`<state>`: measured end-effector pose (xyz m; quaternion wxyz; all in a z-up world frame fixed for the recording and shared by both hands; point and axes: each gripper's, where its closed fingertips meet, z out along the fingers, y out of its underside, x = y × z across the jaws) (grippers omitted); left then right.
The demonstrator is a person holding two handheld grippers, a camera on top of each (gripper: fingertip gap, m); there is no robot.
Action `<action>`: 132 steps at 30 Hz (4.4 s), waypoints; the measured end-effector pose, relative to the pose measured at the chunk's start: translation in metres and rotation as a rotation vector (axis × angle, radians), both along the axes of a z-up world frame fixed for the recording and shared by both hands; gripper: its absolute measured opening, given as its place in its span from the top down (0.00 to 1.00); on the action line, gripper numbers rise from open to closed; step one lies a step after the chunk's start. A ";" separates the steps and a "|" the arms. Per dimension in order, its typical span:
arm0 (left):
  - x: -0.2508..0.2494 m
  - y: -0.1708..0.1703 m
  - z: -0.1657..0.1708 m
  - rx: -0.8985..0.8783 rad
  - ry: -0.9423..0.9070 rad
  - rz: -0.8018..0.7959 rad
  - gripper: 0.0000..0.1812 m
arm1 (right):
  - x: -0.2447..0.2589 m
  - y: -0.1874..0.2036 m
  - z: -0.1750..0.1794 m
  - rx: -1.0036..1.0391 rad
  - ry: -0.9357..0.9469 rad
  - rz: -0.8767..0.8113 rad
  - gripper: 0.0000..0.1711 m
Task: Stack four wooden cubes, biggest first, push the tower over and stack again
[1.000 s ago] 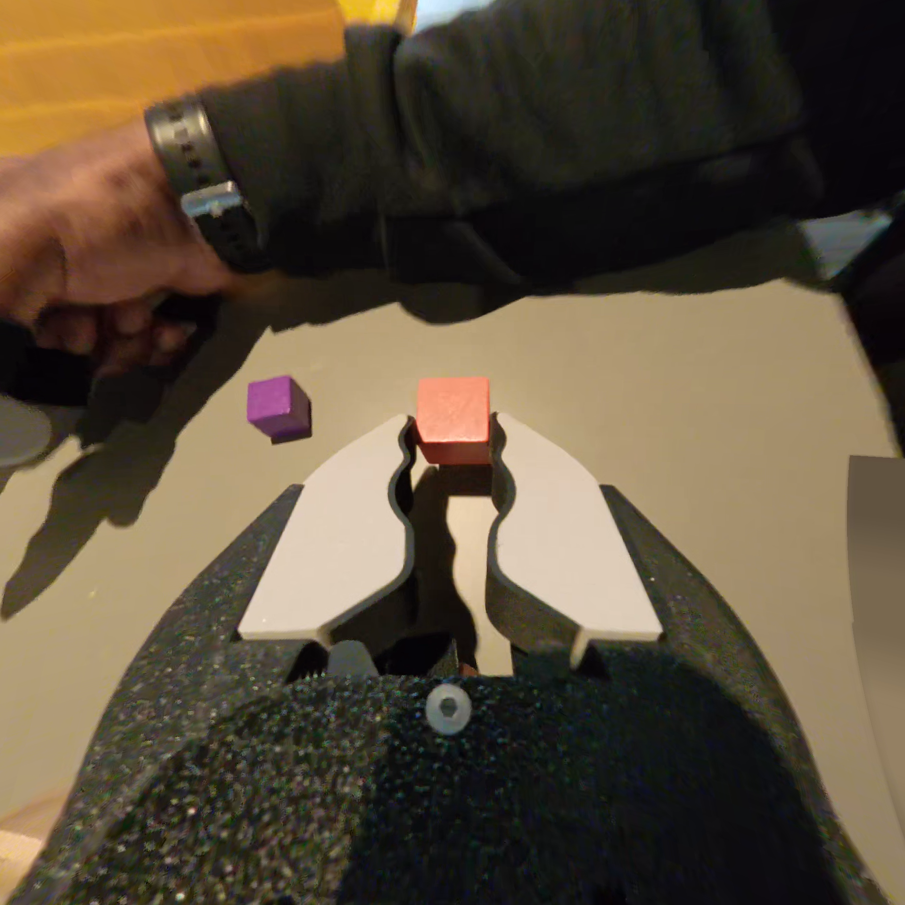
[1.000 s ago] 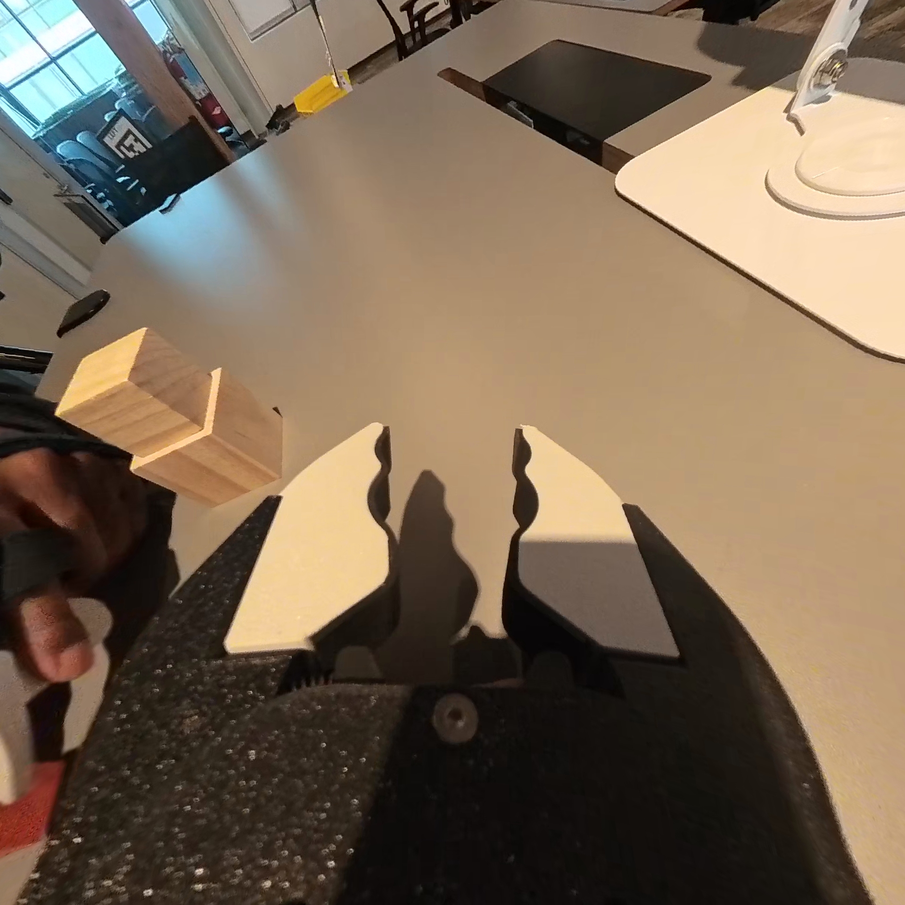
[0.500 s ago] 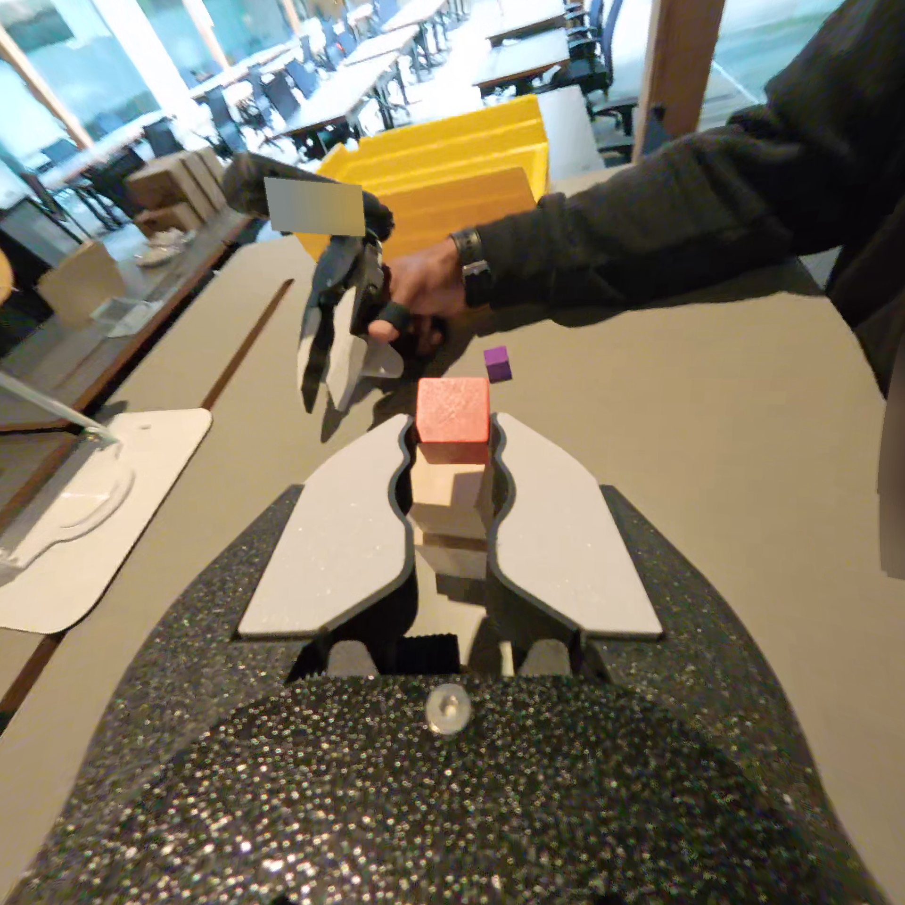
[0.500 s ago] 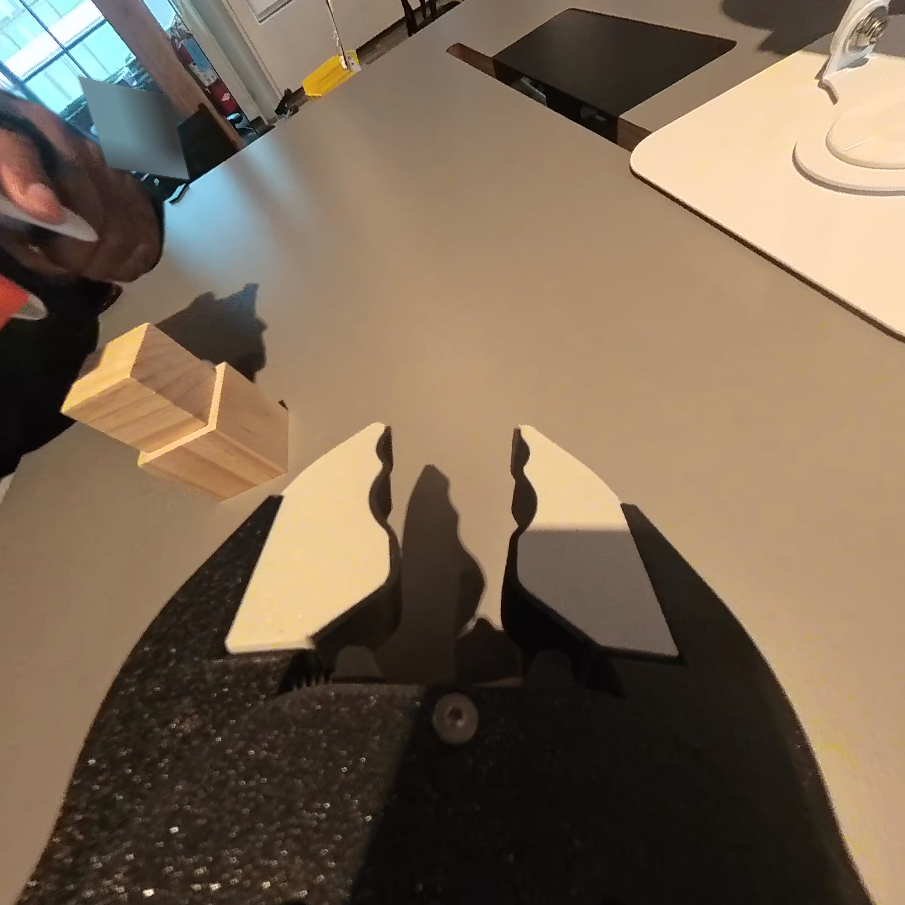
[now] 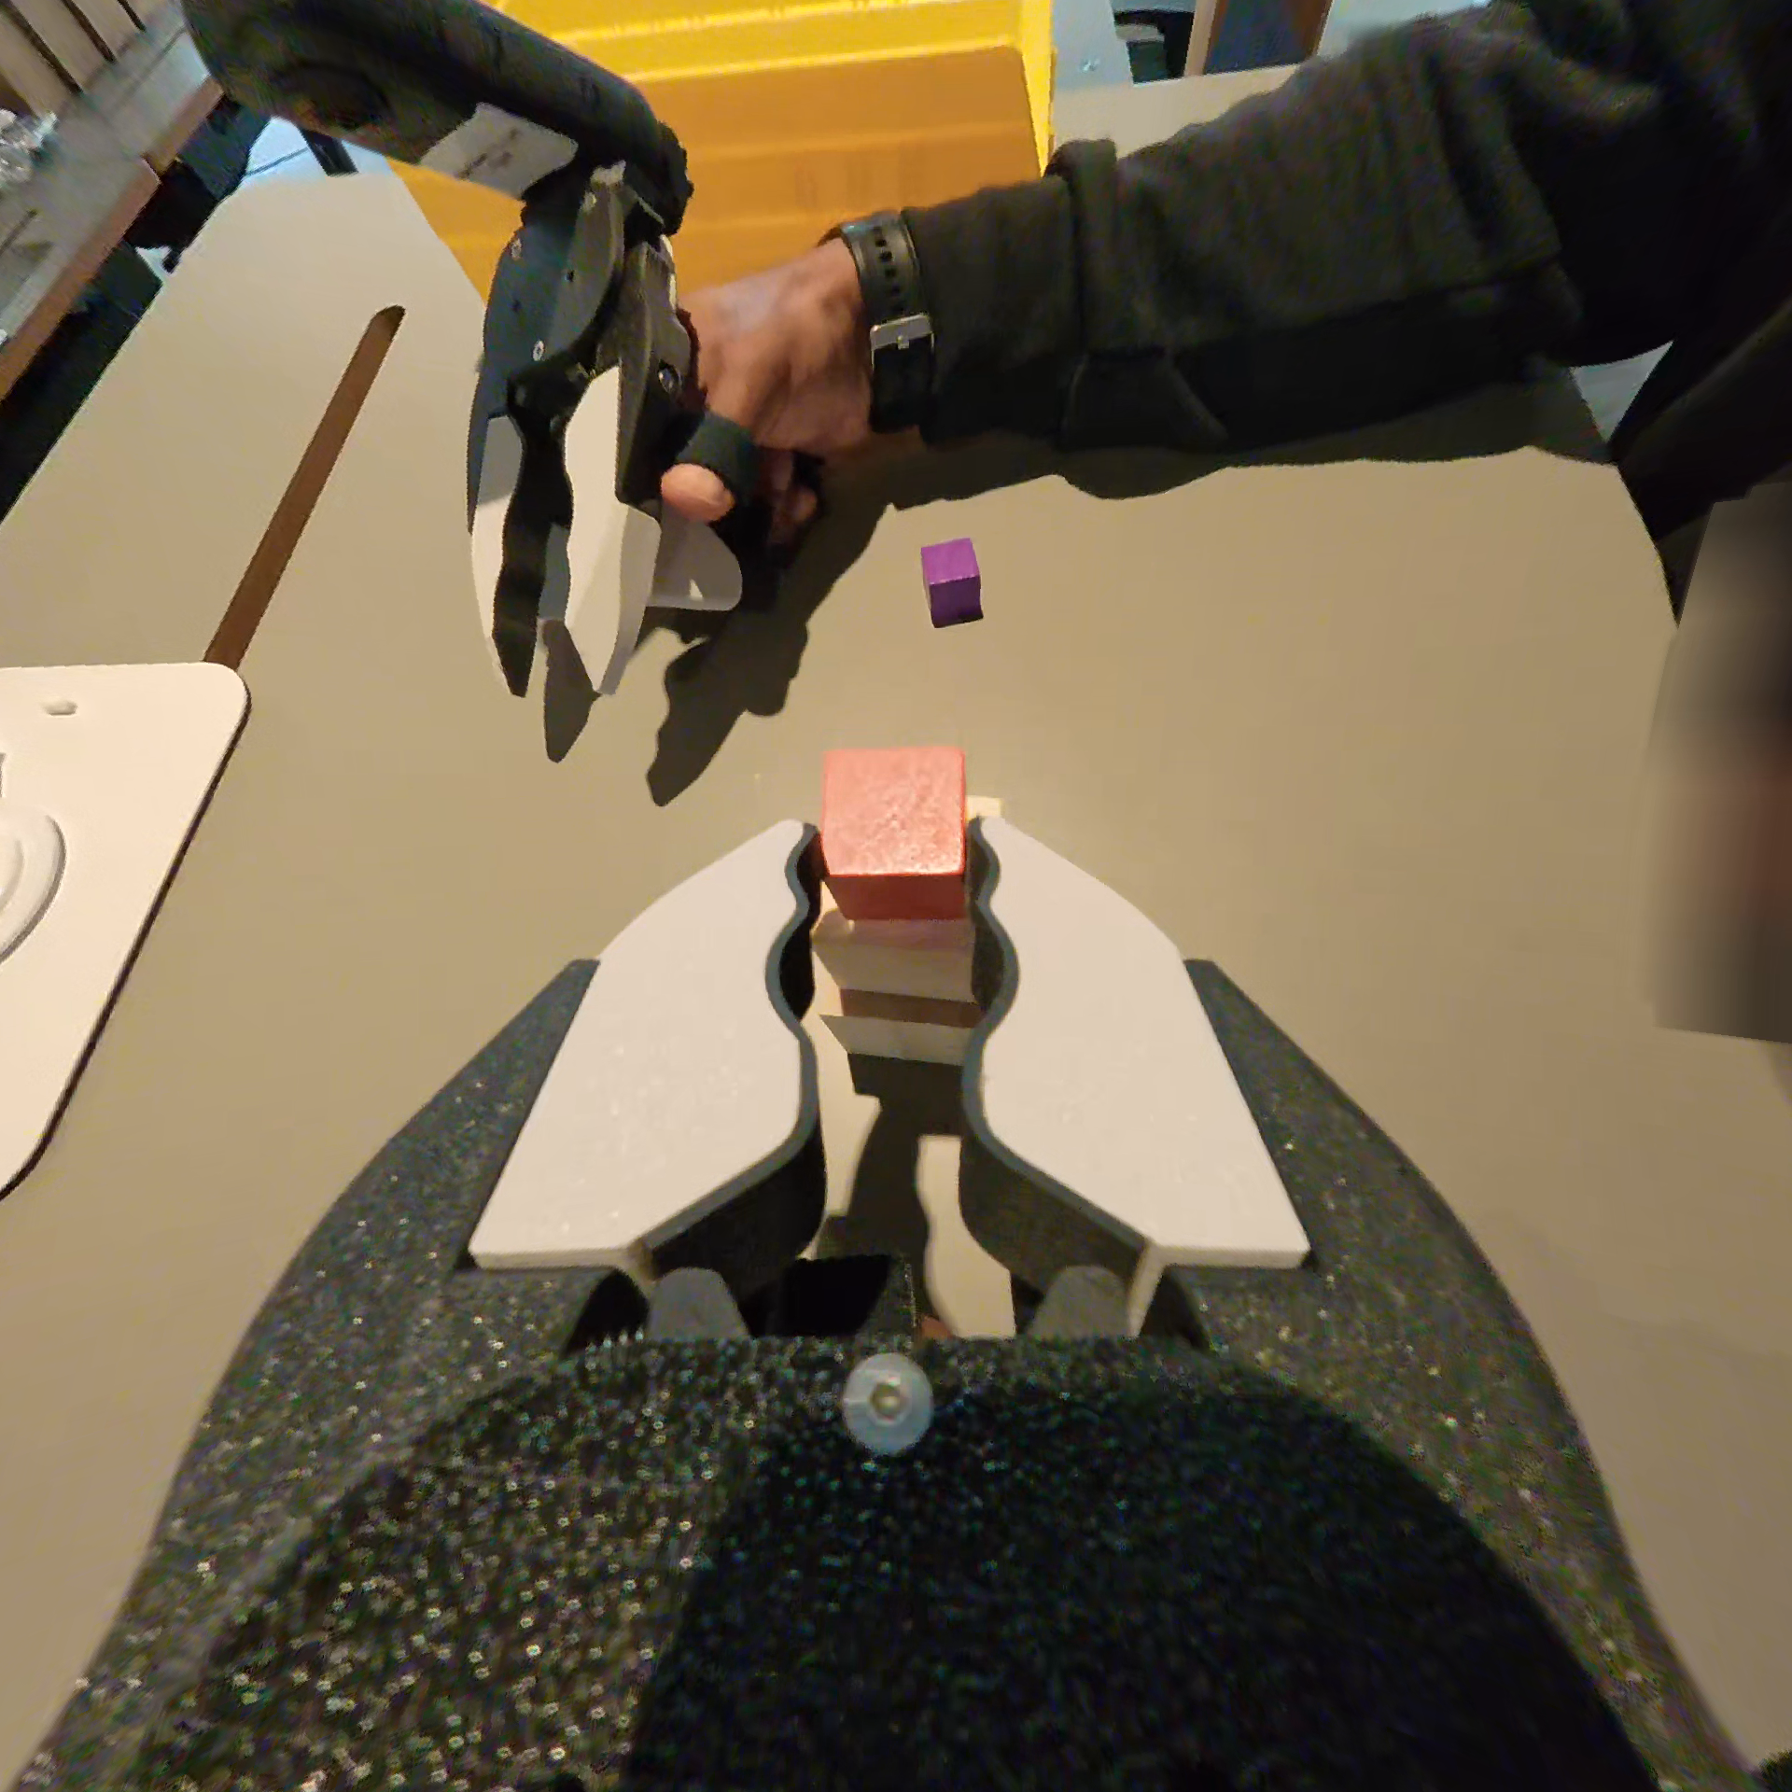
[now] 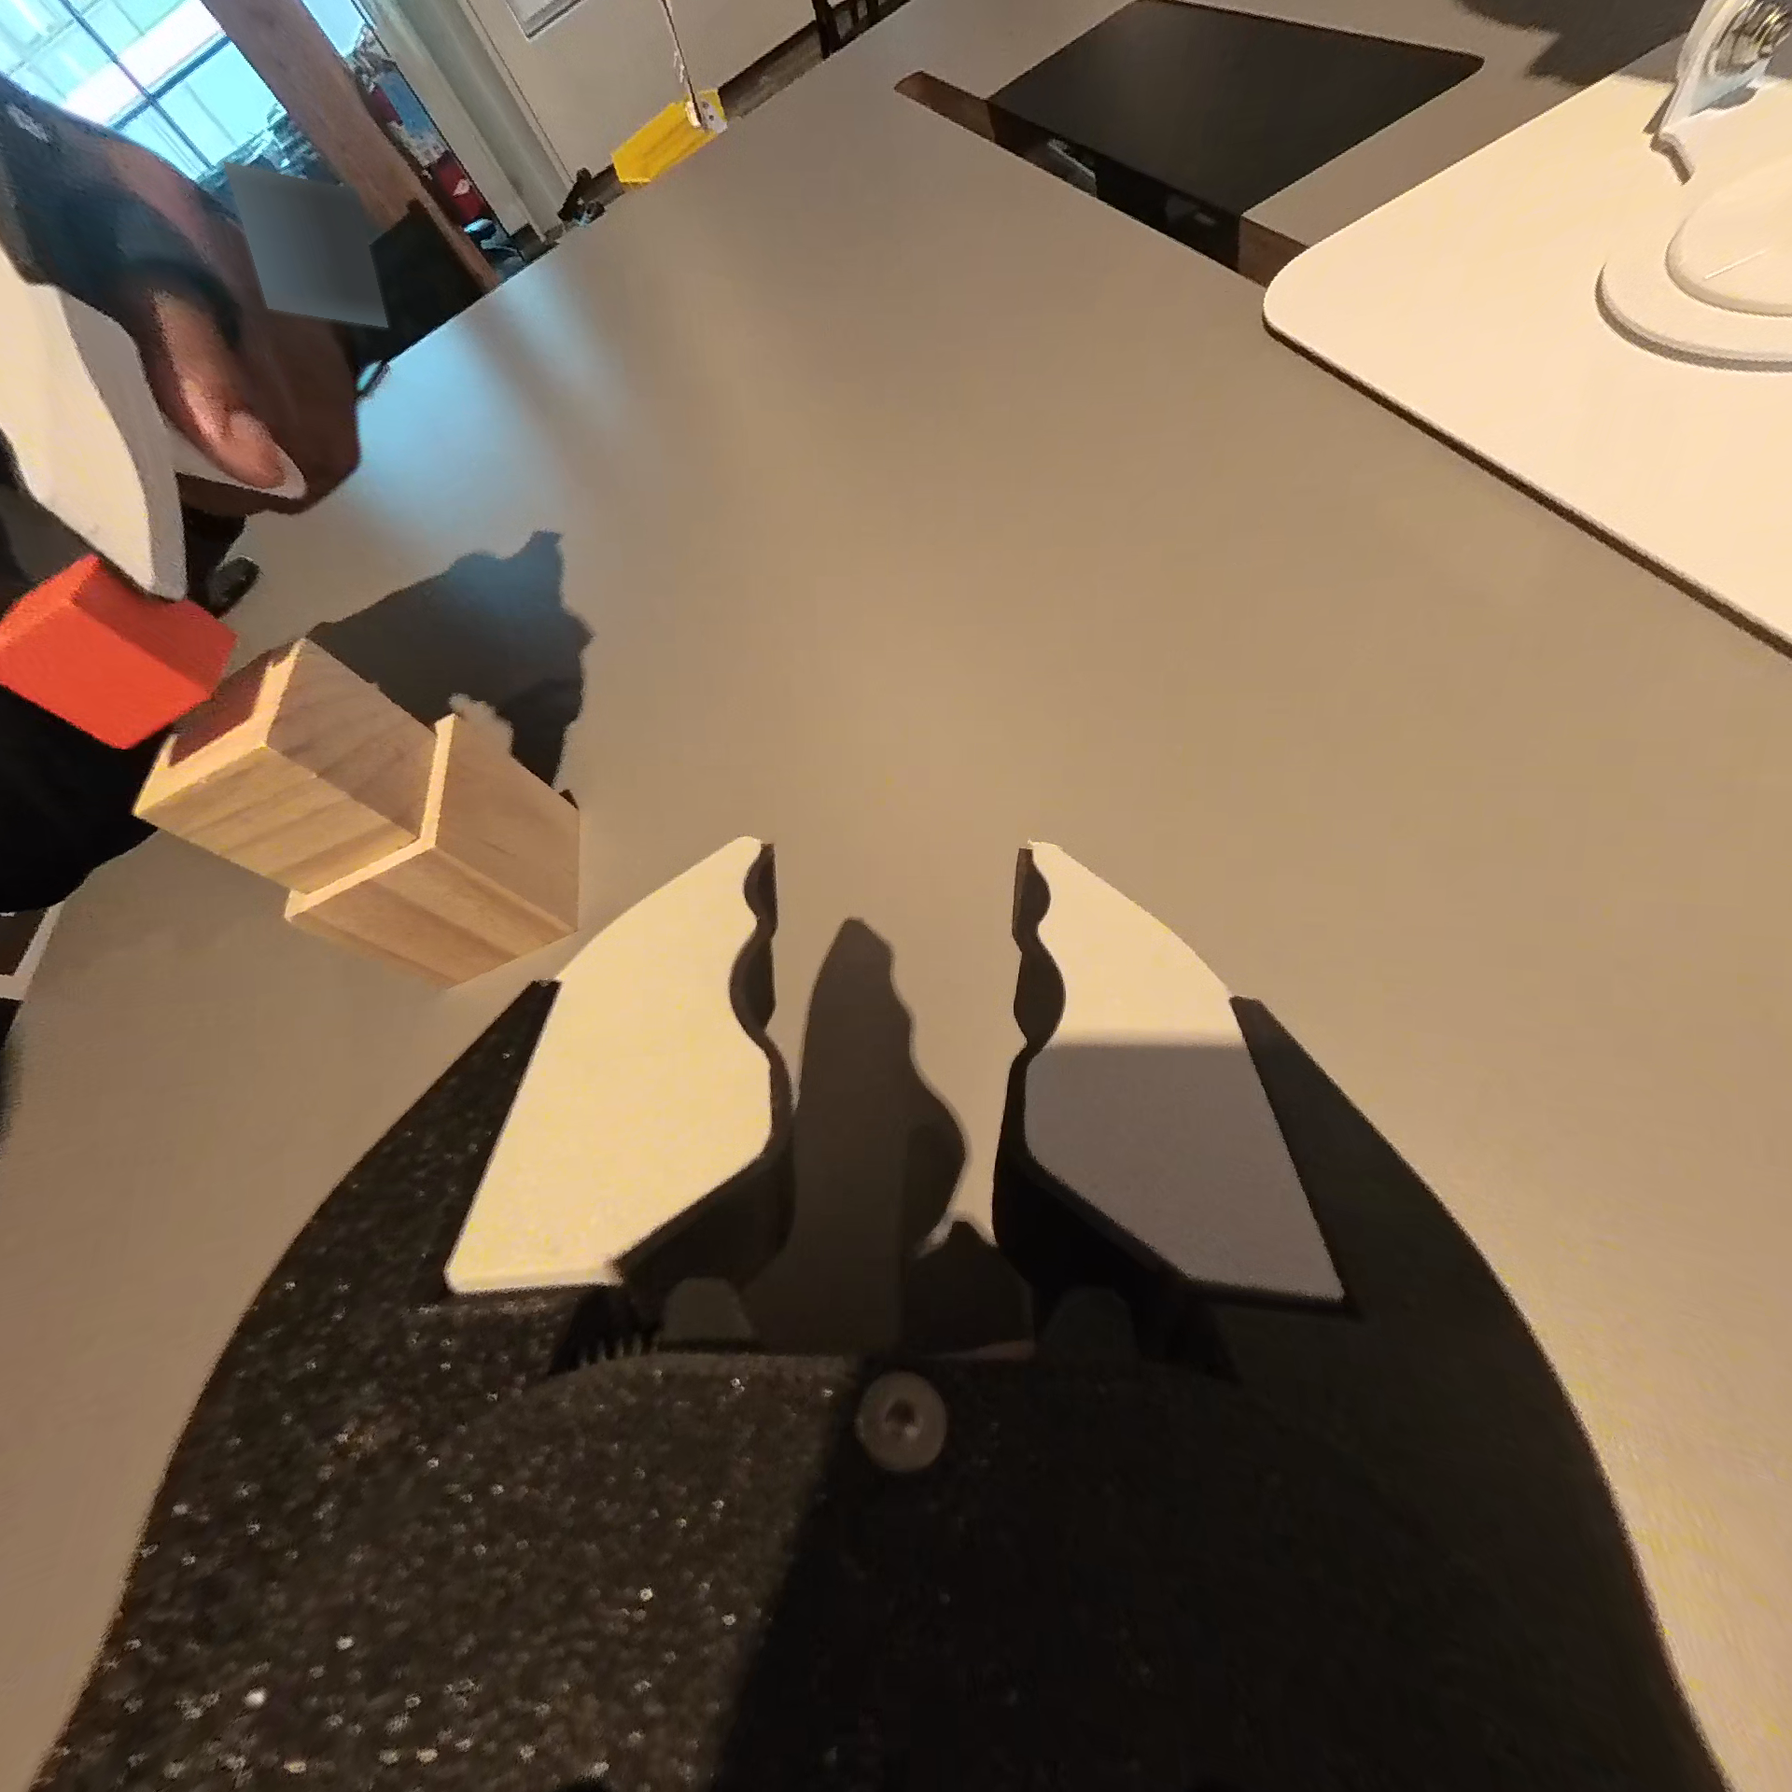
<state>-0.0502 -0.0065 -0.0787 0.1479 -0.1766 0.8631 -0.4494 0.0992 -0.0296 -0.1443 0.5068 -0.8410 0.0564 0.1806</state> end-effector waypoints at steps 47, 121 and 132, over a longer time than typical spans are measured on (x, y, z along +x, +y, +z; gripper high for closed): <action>0.049 0.110 -0.001 -0.629 -0.143 0.451 0.80 | -0.073 -0.068 0.035 0.098 -0.401 0.141 0.72; 0.051 0.091 -0.019 -0.483 -0.083 0.397 0.82 | -0.150 0.033 0.124 0.065 -0.410 0.202 0.88; 0.052 0.093 -0.018 -0.520 -0.057 0.394 0.83 | -0.151 0.023 0.102 -0.062 -0.473 0.302 0.87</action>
